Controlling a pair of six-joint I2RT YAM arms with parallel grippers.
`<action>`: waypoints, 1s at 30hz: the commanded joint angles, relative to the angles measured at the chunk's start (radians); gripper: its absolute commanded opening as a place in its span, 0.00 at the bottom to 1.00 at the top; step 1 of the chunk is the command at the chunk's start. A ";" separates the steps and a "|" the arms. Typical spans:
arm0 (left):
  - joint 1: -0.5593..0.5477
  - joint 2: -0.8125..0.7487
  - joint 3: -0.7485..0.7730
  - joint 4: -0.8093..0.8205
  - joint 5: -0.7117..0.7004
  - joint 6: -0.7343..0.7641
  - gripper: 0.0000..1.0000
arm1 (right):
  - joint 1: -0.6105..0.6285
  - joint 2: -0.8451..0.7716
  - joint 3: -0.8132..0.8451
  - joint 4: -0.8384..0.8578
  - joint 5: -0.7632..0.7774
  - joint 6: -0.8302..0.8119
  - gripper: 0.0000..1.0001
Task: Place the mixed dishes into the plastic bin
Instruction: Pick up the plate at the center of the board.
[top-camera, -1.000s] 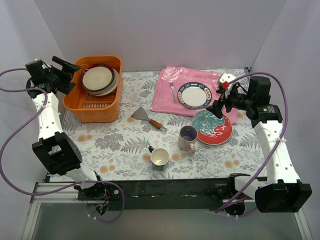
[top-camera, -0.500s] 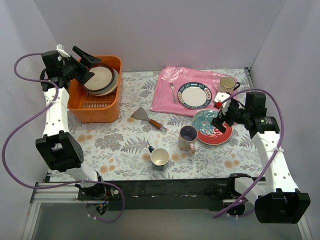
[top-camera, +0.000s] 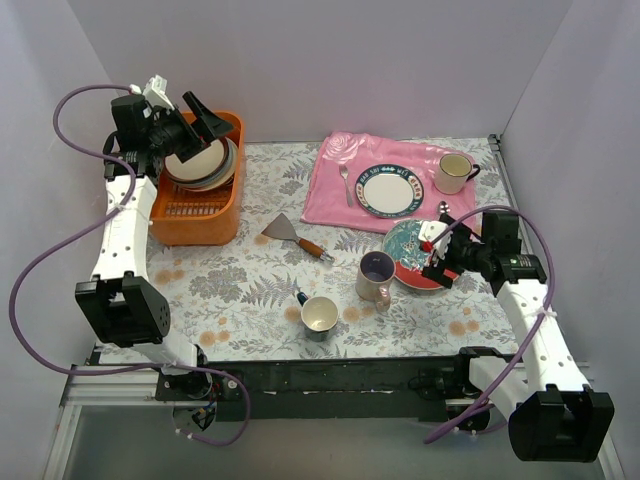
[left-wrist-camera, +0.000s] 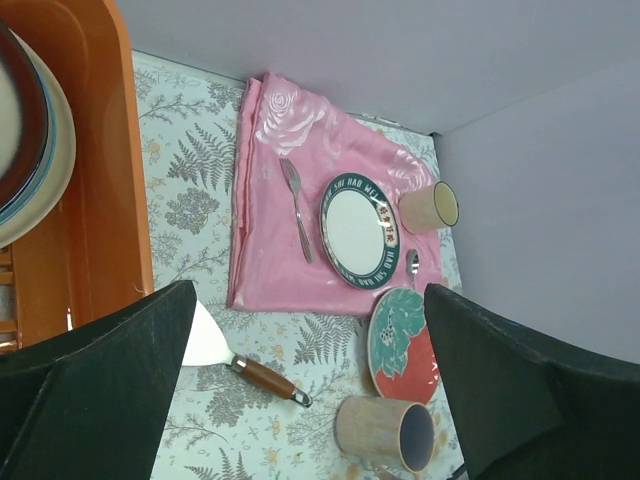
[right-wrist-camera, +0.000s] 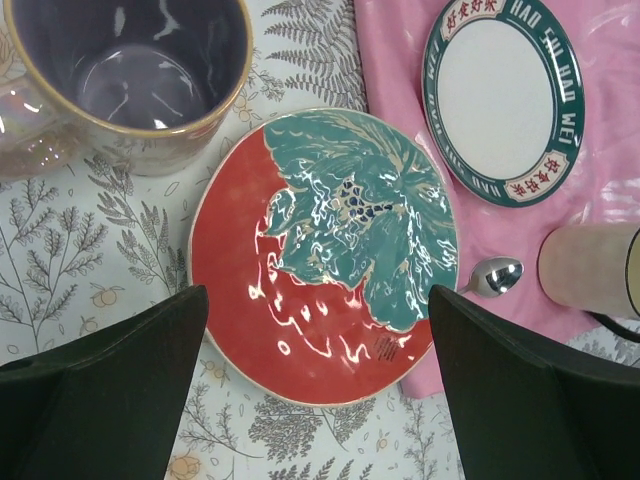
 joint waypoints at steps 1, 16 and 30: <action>-0.017 -0.101 0.027 -0.015 -0.076 0.105 0.98 | -0.002 -0.025 -0.037 0.030 -0.034 -0.154 0.99; 0.078 -0.150 -0.147 0.161 0.077 -0.114 0.98 | -0.002 -0.039 -0.181 -0.010 -0.049 -0.431 0.99; 0.033 -0.193 -0.334 0.362 0.257 -0.249 0.98 | 0.007 -0.002 -0.275 0.137 0.053 -0.394 0.98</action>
